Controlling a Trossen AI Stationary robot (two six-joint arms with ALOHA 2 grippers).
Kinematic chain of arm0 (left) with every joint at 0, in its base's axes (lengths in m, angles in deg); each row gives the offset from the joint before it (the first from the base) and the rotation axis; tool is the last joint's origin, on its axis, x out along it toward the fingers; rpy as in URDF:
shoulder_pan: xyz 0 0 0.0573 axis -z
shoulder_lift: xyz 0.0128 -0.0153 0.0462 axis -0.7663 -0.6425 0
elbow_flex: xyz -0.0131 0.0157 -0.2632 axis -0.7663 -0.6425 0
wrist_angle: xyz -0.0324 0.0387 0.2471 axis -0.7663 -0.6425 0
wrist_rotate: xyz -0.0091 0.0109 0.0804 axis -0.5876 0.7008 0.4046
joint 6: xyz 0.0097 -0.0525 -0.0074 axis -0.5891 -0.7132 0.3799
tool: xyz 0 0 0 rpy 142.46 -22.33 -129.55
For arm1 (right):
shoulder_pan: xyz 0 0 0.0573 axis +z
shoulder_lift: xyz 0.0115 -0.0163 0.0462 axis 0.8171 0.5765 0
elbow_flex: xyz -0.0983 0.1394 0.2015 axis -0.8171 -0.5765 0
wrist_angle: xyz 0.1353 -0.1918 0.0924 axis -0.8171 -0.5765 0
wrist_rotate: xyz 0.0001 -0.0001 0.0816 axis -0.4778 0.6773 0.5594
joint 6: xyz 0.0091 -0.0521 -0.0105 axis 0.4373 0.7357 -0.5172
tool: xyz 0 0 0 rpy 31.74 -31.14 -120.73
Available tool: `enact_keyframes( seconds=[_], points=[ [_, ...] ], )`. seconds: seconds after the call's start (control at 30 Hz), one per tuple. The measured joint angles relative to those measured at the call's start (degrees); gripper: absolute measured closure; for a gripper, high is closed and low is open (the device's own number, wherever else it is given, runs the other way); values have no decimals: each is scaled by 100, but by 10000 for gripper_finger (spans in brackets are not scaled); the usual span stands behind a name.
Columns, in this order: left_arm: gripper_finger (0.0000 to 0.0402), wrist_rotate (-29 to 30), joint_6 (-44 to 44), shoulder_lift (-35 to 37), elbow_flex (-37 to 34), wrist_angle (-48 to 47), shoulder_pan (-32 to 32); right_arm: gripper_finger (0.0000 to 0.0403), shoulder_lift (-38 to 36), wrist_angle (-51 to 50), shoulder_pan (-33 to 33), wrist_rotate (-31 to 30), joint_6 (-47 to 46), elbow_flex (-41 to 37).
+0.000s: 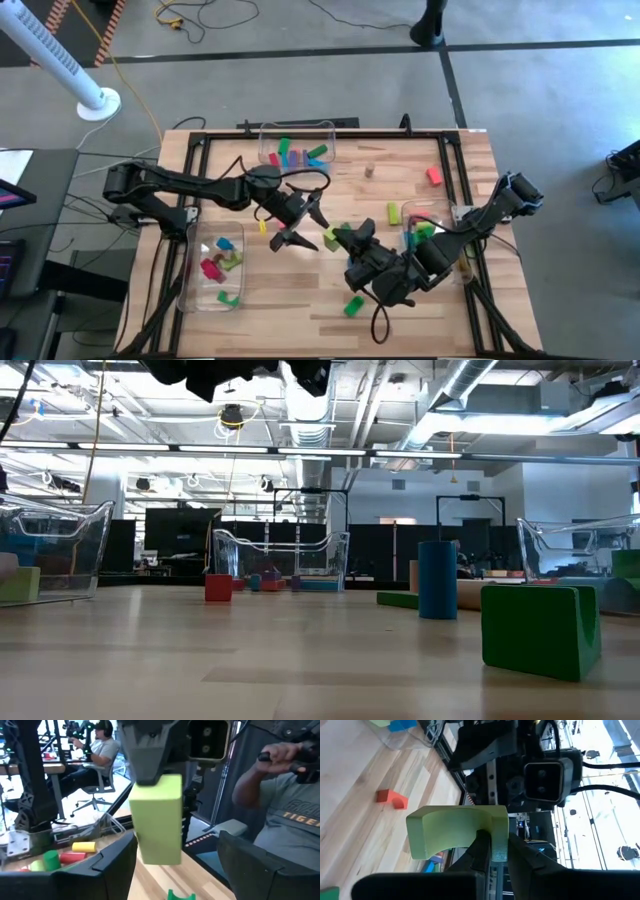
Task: Sort blocks by size
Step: Put the light green arc block into the left transparent bin
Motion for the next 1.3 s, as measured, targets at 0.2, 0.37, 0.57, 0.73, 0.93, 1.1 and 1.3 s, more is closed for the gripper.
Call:
enact_keyframes(
  seconds=[0.2,0.37,0.57,0.73,0.93,1.1,1.3],
  points=[
    [139,40,-14,-233,9,328,57,336,0,389,-57,41,288,0],
    [139,9,-100,-401,11,574,60,336,2,398,-180,303,273,0],
    [145,-263,-287,-449,9,655,54,336,54,391,-240,332,288,-2],
    [178,-260,-299,-452,9,647,52,336,130,369,-239,332,301,-2],
    [233,-243,-215,-452,9,581,50,337,177,445,-260,339,390,-2],
    [271,-272,-122,-452,9,511,50,334,177,480,-260,344,415,-2],
    [275,-307,-30,-449,20,337,50,325,179,462,-223,348,416,-4]
  ],
)
